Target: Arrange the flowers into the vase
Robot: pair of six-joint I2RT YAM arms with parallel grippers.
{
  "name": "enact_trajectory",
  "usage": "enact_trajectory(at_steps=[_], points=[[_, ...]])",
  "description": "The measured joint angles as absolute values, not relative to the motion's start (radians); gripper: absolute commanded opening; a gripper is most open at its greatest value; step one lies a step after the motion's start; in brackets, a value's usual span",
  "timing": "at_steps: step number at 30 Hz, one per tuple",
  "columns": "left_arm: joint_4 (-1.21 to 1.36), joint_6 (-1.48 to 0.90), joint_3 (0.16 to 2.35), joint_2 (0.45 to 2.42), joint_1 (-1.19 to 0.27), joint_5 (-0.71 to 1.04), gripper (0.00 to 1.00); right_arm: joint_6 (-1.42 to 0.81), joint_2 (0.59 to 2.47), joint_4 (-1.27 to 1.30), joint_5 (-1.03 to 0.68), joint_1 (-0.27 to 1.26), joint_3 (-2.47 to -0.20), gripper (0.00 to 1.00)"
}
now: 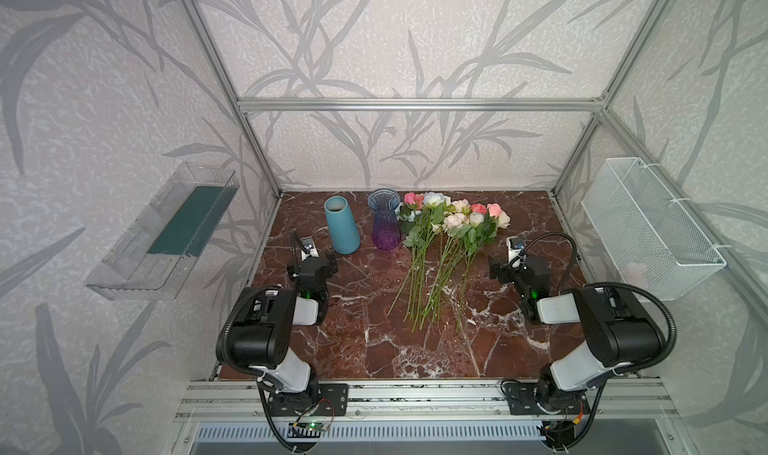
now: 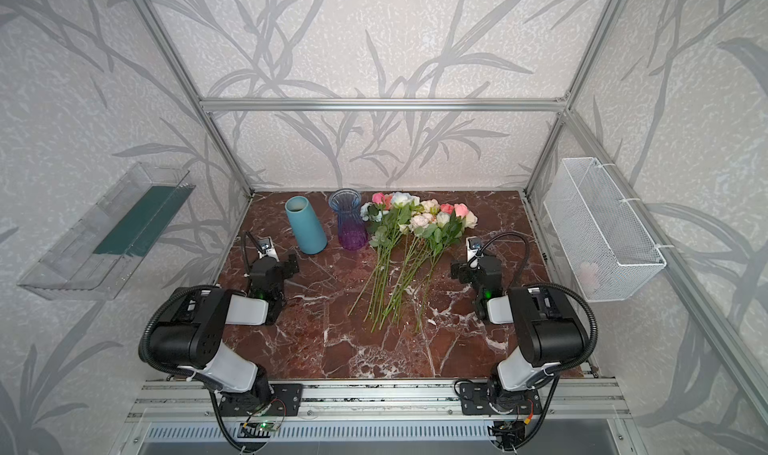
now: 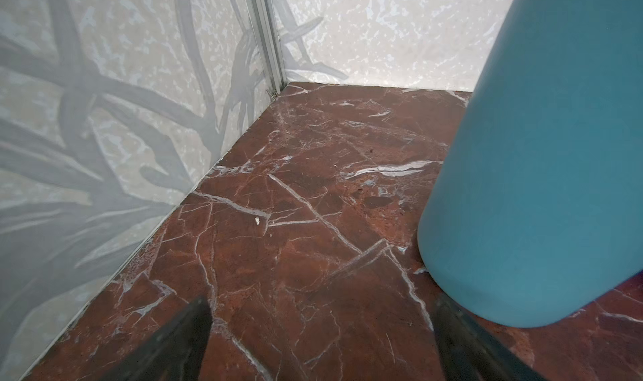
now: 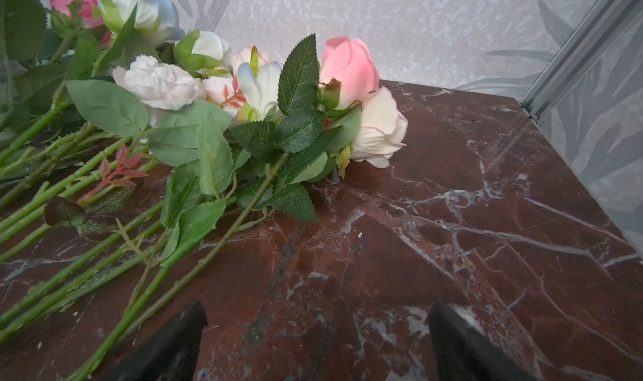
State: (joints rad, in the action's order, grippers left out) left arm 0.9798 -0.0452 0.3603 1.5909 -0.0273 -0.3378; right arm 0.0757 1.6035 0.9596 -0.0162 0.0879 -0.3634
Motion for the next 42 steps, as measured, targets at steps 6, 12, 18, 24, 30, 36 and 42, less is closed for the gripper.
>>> enact_trajectory(at_steps=[6, 12, 18, 24, 30, 36, 42], points=[[0.98, -0.045, 0.36, 1.591, -0.028, -0.338, 0.99, 0.076, 1.604, 0.96, -0.01, 0.092, -0.363, 0.99], [0.98, -0.045, 0.36, 1.591, -0.028, -0.338, 0.99, 0.077, 1.604, 0.96, -0.009, 0.093, -0.363, 0.99], [0.98, -0.045, 0.36, 1.591, -0.028, -0.338, 0.99, 0.077, 1.604, 0.96, -0.008, 0.094, -0.363, 0.99], [0.98, -0.045, 0.36, 1.591, -0.028, -0.338, 0.99, 0.078, 1.604, 0.96, -0.009, 0.094, -0.363, 0.99], [0.98, -0.045, 0.36, 1.591, -0.028, -0.338, 0.99, 0.078, 1.604, 0.96, -0.008, 0.094, -0.363, 0.99], [0.973, -0.045, 0.358, 1.578, -0.028, -0.338, 0.99, 0.078, 1.603, 0.96, -0.003, 0.094, -0.363, 0.99], [0.771, -0.056, 0.354, 1.298, -0.031, -0.339, 0.99, 0.075, 1.514, 0.86, 0.068, 0.106, -0.376, 0.99]])
